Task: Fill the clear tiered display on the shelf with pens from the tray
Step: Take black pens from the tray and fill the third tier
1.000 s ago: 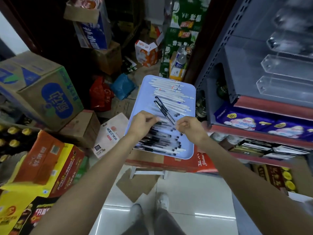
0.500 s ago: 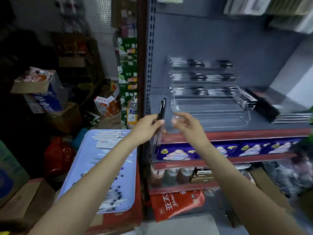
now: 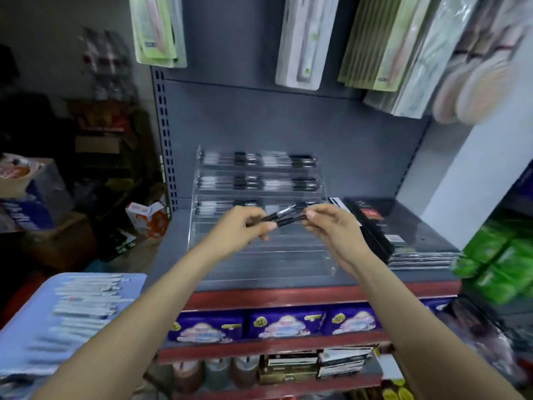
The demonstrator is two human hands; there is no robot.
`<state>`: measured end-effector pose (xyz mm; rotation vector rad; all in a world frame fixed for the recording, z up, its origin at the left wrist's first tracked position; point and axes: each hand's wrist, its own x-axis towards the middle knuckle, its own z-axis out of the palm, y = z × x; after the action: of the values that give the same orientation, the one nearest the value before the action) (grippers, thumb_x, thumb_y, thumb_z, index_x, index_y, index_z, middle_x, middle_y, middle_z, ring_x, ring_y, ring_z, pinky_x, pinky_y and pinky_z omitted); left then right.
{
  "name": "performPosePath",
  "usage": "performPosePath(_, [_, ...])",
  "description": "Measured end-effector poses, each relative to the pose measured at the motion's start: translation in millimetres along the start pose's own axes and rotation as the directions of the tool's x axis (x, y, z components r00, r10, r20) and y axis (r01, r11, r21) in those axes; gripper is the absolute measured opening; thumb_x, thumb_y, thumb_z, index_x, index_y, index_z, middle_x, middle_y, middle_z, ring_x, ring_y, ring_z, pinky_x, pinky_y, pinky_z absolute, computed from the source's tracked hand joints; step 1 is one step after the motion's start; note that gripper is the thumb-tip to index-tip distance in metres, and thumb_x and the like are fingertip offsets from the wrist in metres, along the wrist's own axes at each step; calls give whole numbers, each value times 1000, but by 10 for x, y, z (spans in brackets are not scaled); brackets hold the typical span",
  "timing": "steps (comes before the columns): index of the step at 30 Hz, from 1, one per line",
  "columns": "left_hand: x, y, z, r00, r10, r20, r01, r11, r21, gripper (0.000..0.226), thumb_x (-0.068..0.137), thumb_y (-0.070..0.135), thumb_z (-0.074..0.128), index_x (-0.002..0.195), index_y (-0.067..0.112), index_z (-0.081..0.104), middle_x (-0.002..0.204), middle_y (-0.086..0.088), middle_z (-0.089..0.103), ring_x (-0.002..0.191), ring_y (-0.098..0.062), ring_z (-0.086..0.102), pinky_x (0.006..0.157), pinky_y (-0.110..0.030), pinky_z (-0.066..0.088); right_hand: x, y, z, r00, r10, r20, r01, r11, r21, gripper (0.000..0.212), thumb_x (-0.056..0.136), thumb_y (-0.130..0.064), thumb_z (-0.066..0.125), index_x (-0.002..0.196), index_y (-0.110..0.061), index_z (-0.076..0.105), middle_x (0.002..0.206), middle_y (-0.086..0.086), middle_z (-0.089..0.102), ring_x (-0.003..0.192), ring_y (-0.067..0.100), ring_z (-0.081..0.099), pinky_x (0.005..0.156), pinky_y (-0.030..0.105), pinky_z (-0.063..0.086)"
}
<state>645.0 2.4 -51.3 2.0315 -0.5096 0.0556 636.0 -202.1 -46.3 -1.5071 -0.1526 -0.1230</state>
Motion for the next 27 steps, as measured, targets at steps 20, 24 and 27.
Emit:
performPosePath(20, [1132,-220,231,972,-87,-218,196,809,554,18,84,42,64,96,29,69,93,0,66,98,-20,55,73,-32,44,1092,255,-739,990,65,-122,-119,850,-514,34,86,-19,65,119,-11,59,102,4,65,97,18,62,86,34,53])
performPosePath(24, [1216,-141,344,969,-118,-219,226,783,579,19,85,38,64,101,28,70,99,-2,68,103,-22,56,74,-30,43,1097,233,-760,995,65,-73,-93,858,-504,33,88,-16,63,119,-10,58,92,-1,63,85,11,59,71,22,48])
performPosePath(27, [1253,-63,368,968,-149,-203,245,748,617,20,87,36,62,103,26,69,96,-1,68,101,-22,56,71,-30,40,1101,218,-772,997,66,-47,-81,870,-486,33,89,-14,62,121,-8,56,91,0,63,87,12,58,65,18,47])
